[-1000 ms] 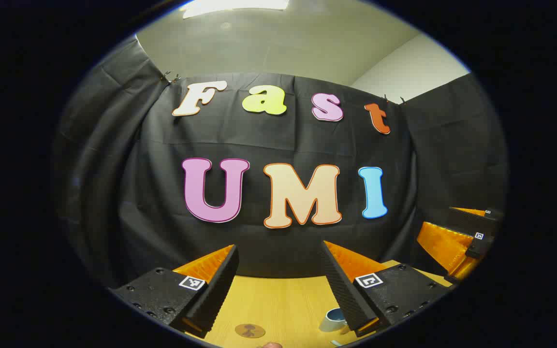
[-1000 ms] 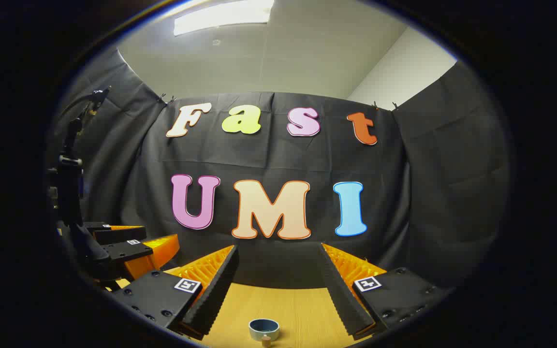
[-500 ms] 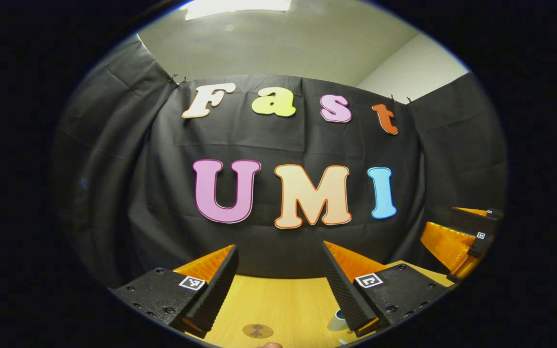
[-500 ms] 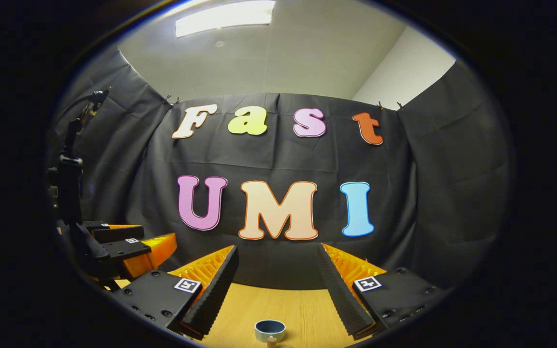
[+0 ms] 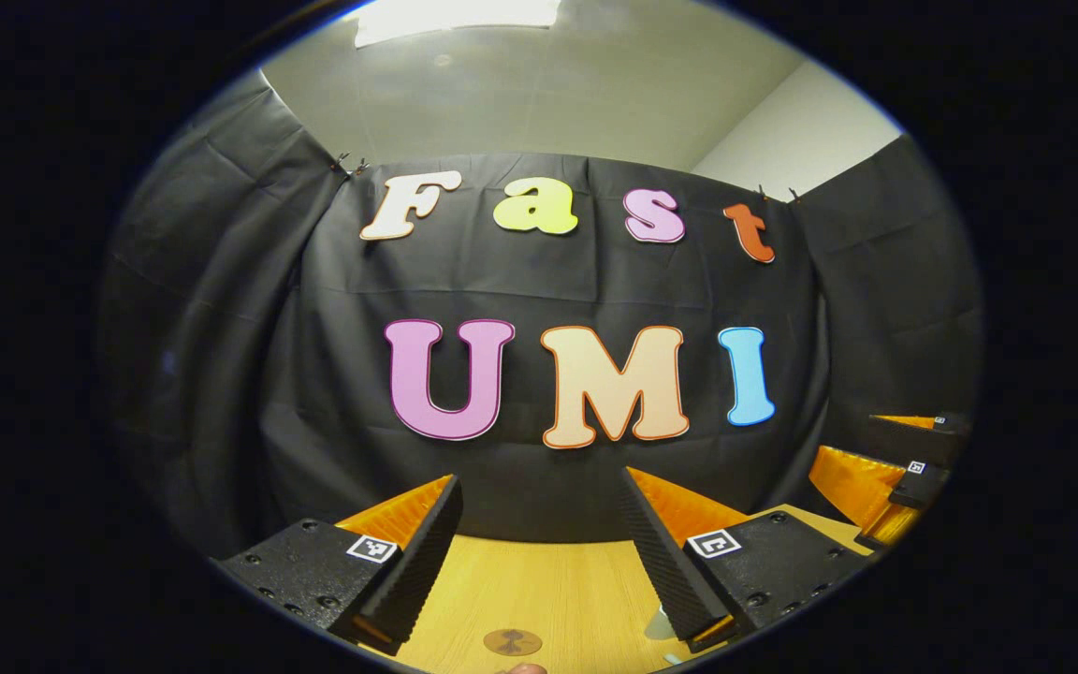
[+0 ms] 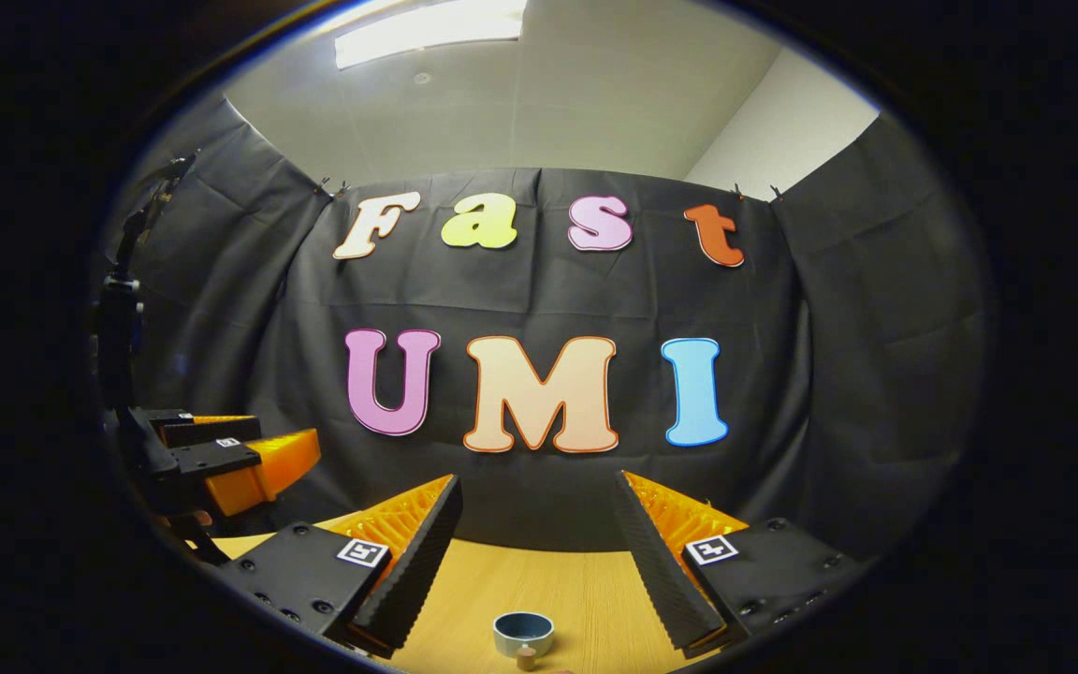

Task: Put the toothbrush and toothpaste on the desktop into the cup, then pick up the cup and place it on the coaster on the desktop.

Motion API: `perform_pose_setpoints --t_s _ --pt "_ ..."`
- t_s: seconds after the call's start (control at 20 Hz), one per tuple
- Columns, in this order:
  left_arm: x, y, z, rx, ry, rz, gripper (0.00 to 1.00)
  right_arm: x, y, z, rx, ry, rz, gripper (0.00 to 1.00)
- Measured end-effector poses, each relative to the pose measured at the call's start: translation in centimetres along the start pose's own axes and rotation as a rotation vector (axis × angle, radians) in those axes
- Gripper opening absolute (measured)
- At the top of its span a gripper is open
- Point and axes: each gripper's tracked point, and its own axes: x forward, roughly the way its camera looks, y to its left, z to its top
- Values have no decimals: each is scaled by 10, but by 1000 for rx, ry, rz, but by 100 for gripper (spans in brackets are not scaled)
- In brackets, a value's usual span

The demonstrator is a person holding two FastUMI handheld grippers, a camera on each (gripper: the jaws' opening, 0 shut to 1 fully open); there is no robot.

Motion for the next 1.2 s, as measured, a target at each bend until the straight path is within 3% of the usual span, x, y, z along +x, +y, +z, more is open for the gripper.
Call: perform_pose_setpoints --t_s 0.2,0.25,0.4,1.2 --pt "-3 10 -4 14 7 18 99 5 -18 -33 -6 97 -10 99" --pt "-4 13 -7 16 11 21 96 5 -21 -42 8 125 -16 100" --pt "-5 21 -15 18 31 33 96 4 -22 -89 26 265 -18 99" --pt "-20 76 -39 42 111 129 99 -30 34 -266 26 774 155 100"
